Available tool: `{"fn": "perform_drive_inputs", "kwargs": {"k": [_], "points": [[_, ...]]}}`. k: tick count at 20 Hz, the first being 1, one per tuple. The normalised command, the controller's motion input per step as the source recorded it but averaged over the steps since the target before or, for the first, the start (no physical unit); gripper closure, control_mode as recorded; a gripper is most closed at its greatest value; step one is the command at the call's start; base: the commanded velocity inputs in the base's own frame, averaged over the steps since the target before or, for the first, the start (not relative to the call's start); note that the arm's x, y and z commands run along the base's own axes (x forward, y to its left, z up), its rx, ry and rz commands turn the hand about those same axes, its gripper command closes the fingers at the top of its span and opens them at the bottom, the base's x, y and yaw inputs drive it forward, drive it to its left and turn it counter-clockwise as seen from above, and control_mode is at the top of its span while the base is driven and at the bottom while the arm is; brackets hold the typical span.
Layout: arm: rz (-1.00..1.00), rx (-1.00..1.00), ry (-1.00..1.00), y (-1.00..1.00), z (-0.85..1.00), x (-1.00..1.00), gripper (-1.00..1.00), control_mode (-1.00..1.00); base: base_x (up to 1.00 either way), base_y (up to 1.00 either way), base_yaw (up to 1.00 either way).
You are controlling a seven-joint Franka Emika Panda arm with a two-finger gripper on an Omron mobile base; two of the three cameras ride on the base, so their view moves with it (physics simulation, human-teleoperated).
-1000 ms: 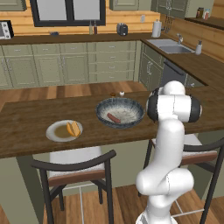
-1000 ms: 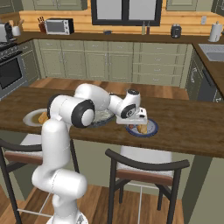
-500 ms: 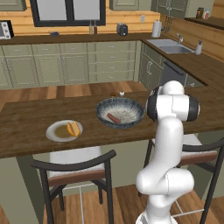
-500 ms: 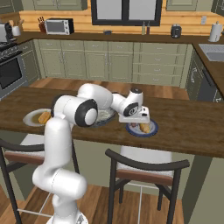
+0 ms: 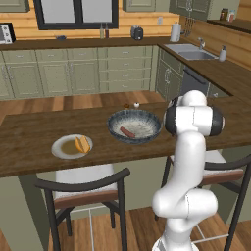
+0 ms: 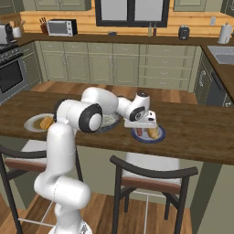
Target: Place one bun and one sausage from the bowl on each plate.
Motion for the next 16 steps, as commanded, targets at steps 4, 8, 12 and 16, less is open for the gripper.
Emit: {"fn": "perform_drive_inputs", "kwargs": {"k": [4, 8, 12, 16], "points": [[0.0, 0.0, 0.0, -0.01, 0.18, -0.07, -1.0, -1.0, 0.0, 0.0, 0.0], [0.0, -0.02, 0.0, 0.19, 0.64, -0.29, -1.0, -1.0, 0.0, 0.0, 0.0], [-0.01, -0.05, 0.0, 0.73, 0.39, -0.42, -1.0, -1.0, 0.0, 0.0, 0.0], [0.0, -0.07, 0.0, 1.0, 0.19, -0.26, -1.0, -1.0, 0.0, 0.0, 0.0]]}}
